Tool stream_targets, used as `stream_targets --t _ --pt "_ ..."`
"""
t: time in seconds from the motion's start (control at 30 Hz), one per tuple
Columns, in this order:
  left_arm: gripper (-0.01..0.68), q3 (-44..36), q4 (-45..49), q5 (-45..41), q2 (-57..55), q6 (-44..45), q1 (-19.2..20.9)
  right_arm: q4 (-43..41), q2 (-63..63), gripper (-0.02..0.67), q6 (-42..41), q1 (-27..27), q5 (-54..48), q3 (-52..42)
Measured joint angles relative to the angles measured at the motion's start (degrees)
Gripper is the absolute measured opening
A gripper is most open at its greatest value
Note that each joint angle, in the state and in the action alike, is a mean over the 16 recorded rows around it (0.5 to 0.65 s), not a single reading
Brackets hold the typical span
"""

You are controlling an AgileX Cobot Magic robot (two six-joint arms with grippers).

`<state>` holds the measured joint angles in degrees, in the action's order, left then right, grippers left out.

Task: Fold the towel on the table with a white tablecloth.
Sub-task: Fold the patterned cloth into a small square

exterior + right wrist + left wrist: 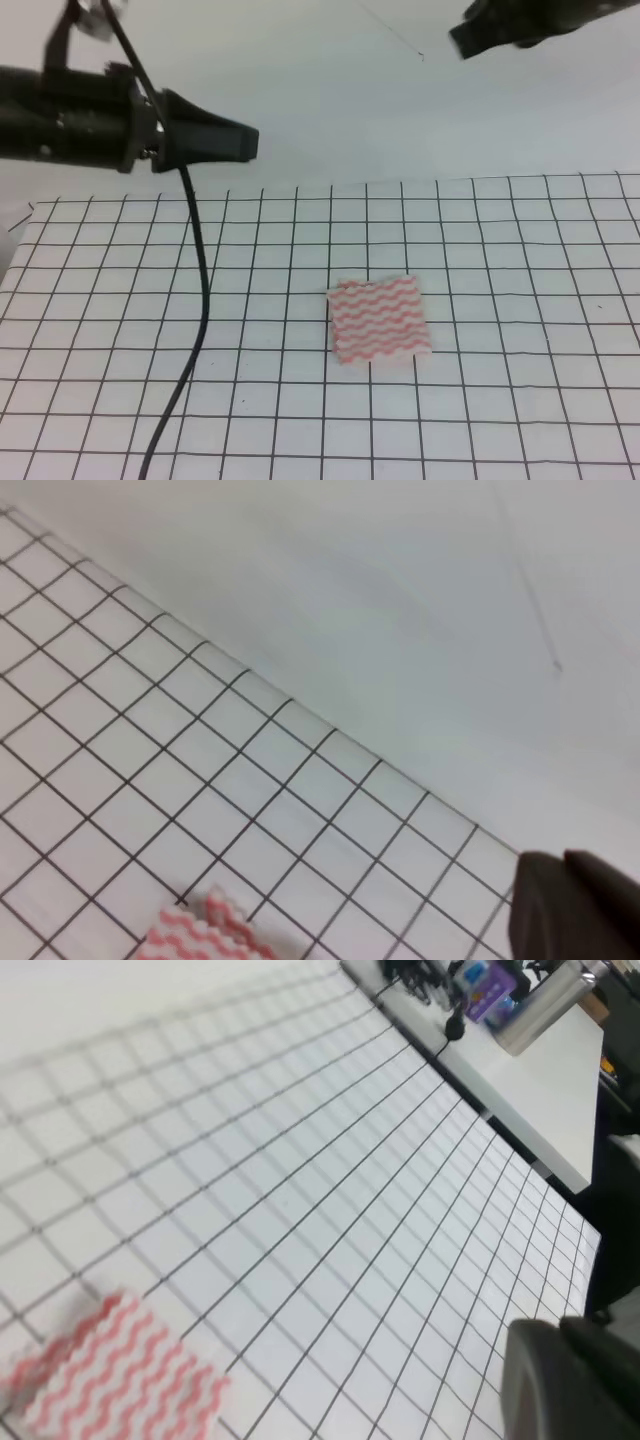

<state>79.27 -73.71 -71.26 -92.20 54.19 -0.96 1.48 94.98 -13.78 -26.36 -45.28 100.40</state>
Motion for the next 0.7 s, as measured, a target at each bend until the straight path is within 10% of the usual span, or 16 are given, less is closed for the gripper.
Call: stream_targets --t 0.7 --pt "-0.001 -22.1 7.0 12.2 36.5 -0.1 0.0 -0.8 -46.9 0.0 4.2 0.0 27.5 -56.1"
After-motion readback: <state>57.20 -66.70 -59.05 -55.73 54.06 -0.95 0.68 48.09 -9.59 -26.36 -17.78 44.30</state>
